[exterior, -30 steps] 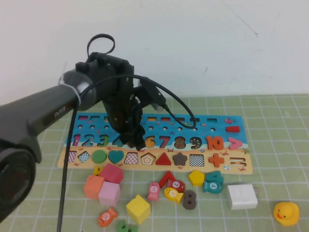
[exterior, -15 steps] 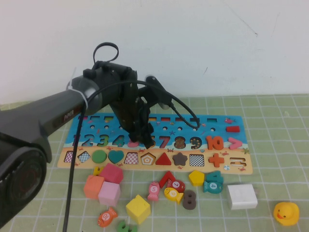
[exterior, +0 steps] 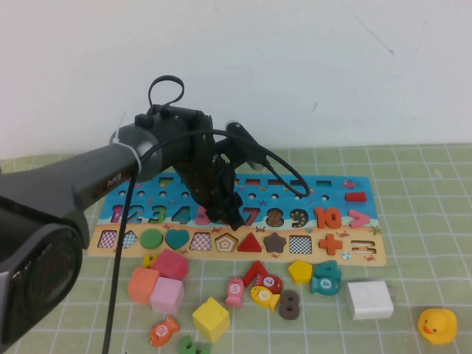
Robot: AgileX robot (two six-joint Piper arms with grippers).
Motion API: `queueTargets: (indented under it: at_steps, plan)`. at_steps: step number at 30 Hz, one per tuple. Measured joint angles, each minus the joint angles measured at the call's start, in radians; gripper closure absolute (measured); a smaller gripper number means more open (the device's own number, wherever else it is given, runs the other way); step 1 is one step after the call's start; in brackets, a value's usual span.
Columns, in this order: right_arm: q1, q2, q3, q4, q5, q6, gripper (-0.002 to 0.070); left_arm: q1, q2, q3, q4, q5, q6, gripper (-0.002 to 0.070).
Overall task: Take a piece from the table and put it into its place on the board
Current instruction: Place the "number 6" into the hole of the number 6
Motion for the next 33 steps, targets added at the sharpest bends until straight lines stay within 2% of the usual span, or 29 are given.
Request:
queueTargets:
  at_steps: [19,33]
  plan:
    - [0.000,0.000,0.000,0.000,0.000,0.000,0.0678,0.000,0.008,0.000,-0.005,-0.008,0.004,0.0372]
    - [0.000,0.000,0.000,0.000,0.000,0.000,0.0678,0.000,0.010,-0.072,-0.024,0.061,0.004,0.0372]
